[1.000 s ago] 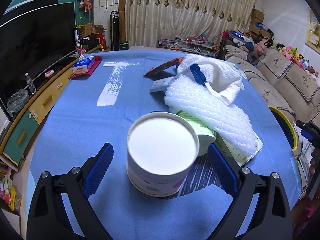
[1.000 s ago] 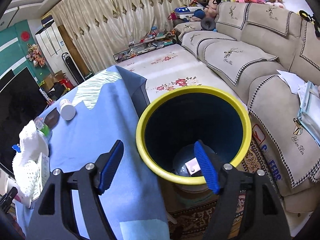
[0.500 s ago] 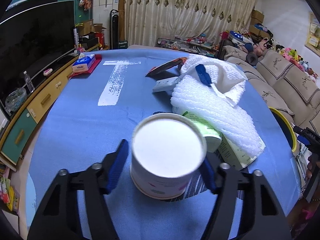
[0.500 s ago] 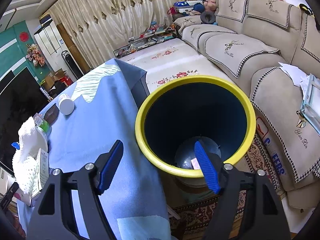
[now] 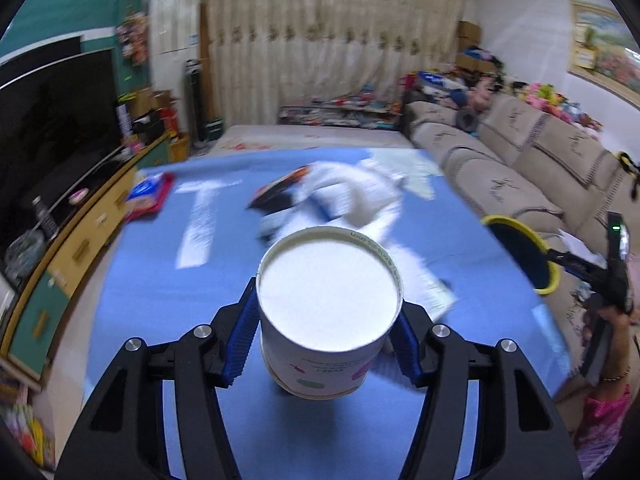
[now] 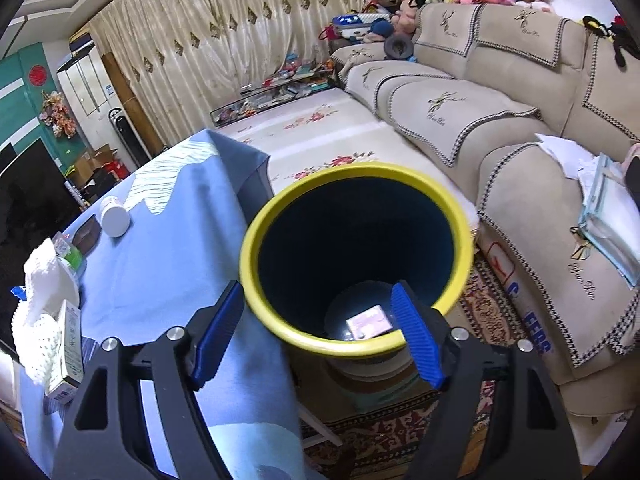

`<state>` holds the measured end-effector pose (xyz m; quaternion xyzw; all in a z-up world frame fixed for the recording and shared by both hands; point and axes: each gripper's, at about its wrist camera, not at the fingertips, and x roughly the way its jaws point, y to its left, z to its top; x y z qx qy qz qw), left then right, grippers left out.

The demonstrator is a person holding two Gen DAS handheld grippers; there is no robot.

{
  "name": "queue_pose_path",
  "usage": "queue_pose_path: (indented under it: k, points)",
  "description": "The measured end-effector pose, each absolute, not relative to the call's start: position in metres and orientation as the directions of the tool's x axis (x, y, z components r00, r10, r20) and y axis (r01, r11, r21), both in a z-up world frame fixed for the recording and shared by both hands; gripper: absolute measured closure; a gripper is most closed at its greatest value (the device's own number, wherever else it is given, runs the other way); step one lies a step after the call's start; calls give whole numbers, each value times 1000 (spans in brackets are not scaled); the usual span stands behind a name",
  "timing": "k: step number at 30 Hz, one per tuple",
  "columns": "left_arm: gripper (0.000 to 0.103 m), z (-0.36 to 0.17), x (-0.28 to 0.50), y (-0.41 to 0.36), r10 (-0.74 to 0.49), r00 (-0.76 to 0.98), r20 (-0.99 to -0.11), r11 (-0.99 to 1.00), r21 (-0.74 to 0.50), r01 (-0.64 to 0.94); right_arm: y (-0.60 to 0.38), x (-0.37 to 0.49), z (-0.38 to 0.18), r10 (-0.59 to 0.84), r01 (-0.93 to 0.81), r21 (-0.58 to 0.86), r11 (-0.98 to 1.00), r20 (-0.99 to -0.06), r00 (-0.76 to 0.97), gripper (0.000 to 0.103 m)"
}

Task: Collect trash
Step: 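Carry the paper cup over the bin and open the left gripper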

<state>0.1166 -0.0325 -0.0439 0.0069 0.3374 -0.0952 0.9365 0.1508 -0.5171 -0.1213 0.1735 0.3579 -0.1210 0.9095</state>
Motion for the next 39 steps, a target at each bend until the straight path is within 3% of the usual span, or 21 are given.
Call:
queue_pose_path:
  k: [16, 27, 32, 35, 39]
  points:
    - [44, -24, 209, -274, -507, 548, -665, 789, -102, 606, -587, 112, -118, -255, 489, 183, 853, -671, 696, 28]
    - [44, -92, 299, -436, -469, 444, -764, 755, -84, 651, -628, 100, -133, -275, 547, 200, 813, -696, 663, 27]
    - [42, -121, 311, -461, -446, 426, -787, 762, -84, 642, -635, 98, -137, -281, 563, 204, 801, -703, 654, 27]
    - [32, -127, 315, -467, -432, 441, -787, 774, -72, 629, -636, 99, -139, -280, 564, 202, 801, -706, 650, 27]
    - [30, -123, 310, -459, -439, 444, -781, 776, -80, 626, -633, 101, -138, -276, 557, 201, 805, -705, 653, 27]
